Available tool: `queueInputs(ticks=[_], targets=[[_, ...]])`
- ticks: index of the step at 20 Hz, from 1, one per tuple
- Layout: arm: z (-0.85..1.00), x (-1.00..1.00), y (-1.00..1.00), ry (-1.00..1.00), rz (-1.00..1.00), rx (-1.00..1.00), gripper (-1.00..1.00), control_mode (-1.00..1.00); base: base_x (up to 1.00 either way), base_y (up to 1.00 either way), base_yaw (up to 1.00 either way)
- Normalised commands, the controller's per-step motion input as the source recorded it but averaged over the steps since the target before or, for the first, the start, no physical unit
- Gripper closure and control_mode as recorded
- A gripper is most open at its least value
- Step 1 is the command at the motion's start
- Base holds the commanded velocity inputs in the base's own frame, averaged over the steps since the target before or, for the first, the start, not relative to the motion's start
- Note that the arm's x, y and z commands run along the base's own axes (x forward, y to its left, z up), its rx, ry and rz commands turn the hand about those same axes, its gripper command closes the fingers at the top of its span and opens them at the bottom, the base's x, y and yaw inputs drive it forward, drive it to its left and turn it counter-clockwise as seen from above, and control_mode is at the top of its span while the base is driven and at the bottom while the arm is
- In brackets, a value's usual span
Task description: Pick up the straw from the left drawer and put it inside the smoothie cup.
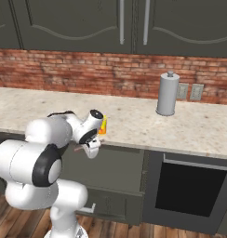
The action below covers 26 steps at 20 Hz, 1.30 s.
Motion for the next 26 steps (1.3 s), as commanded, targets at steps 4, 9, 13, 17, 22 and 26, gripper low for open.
queueInputs(ticks=[4,9,13,17,22,26], targets=[[0.91,0.00,0.00,0.17,-0.14,0.40,1.00,-1.00,0.00,0.00,0.00],[0.60,0.03,0.00,0.08,-0.15,0.48,1.00,-1.00,0.00,0.00,0.00],[0.48,0.07,0.00,0.10,-0.22,0.58,1.00,-1.00,0.00,0.00,0.00],[0.56,0.26,0.00,0.17,-0.23,0.58,1.00,-1.00,0.00,0.00,0.00],[0.50,0.30,-0.04,0.16,-0.29,0.33,1.00,-1.00,0.00,0.00,0.00],[0.50,0.21,-0.03,0.19,-0.24,0.13,1.00,-1.00,0.00,0.00,0.00]])
